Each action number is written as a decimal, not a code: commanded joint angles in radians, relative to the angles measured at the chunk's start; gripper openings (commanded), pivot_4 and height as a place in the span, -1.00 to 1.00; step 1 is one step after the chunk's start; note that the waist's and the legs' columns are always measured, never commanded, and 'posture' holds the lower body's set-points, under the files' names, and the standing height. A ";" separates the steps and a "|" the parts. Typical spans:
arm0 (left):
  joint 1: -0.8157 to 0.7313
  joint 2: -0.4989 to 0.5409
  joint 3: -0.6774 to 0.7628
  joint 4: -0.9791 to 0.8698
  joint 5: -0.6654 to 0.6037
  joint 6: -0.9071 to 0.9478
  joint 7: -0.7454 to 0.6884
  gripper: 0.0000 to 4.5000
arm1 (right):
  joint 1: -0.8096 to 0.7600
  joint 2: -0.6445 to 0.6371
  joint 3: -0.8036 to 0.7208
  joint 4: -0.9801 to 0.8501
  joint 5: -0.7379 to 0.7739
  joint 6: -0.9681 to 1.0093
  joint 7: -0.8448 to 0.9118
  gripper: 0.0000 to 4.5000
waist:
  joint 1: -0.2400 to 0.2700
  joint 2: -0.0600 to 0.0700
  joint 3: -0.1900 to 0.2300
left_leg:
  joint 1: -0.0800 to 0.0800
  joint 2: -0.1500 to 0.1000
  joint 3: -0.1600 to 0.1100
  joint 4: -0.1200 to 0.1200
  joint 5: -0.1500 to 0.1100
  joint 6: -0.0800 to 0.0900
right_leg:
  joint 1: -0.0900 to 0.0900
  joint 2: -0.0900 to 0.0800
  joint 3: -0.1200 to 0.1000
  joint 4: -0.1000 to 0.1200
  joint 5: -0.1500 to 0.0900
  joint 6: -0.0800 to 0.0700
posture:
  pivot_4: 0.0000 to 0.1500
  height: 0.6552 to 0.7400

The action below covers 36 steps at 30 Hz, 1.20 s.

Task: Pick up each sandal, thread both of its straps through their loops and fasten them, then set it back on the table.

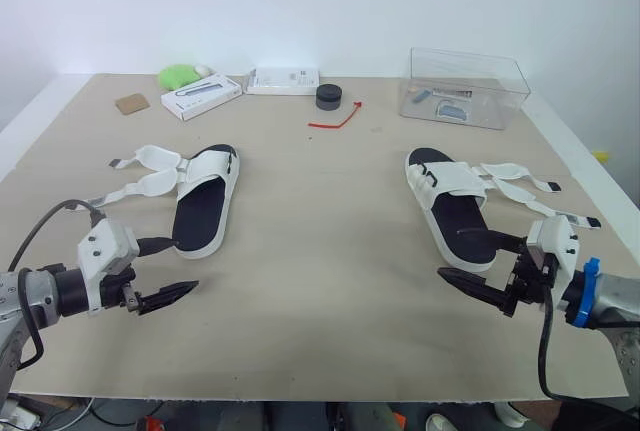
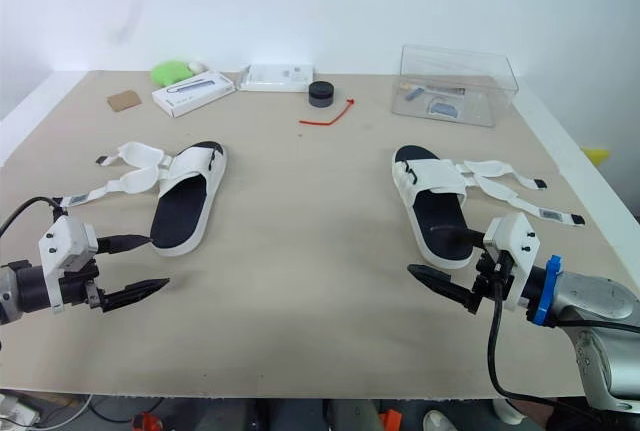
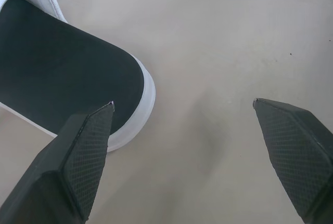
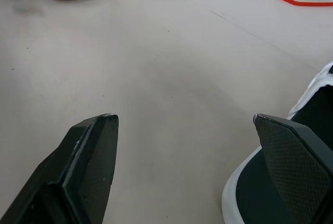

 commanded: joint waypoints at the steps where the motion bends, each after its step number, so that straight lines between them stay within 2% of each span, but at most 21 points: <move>1: 0.000 0.007 -0.005 -0.025 0.006 -0.016 -0.010 0.96 | -0.005 -0.007 -0.027 -0.031 0.021 0.002 -0.011 0.98 | 0.000 0.000 0.000 | 0.000 0.000 0.000 0.000 0.000 0.000 | 0.000 0.000 0.000 0.000 0.000 0.000 | 1.00 1.00; 21: -0.076 -0.011 -0.094 -0.073 -0.062 0.058 -0.047 0.96 | 0.034 0.026 -0.076 -0.077 0.047 0.058 -0.161 0.98 | 0.000 0.000 0.000 | 0.001 0.000 0.000 0.000 0.000 0.000 | 0.000 0.001 0.001 0.000 0.000 0.000 | 1.00 1.00; 27: -0.104 -0.027 -0.193 -0.144 -0.046 0.001 -0.084 0.96 | -0.008 0.069 -0.073 -0.135 0.104 0.214 -0.331 0.98 | 0.000 0.000 0.000 | 0.000 0.000 0.000 0.000 0.000 0.000 | 0.000 0.001 0.001 0.000 0.000 0.000 | 1.00 1.00; 30: -0.163 -0.077 -0.304 -0.201 -0.050 0.007 -0.082 0.96 | -0.074 0.124 -0.031 -0.173 0.114 0.316 -0.475 0.98 | 0.000 0.000 0.000 | -0.001 0.000 0.001 0.000 0.000 0.000 | 0.001 0.001 0.002 0.000 0.001 0.001 | 1.00 1.00; 36: -0.268 -0.167 -0.418 -0.212 -0.052 0.042 -0.036 0.96 | -0.179 0.185 0.039 -0.186 0.087 0.437 -0.629 0.98 | -0.001 0.000 0.000 | -0.002 -0.001 0.002 0.001 0.000 0.000 | 0.001 0.005 0.004 0.001 0.001 0.002 | 1.00 1.00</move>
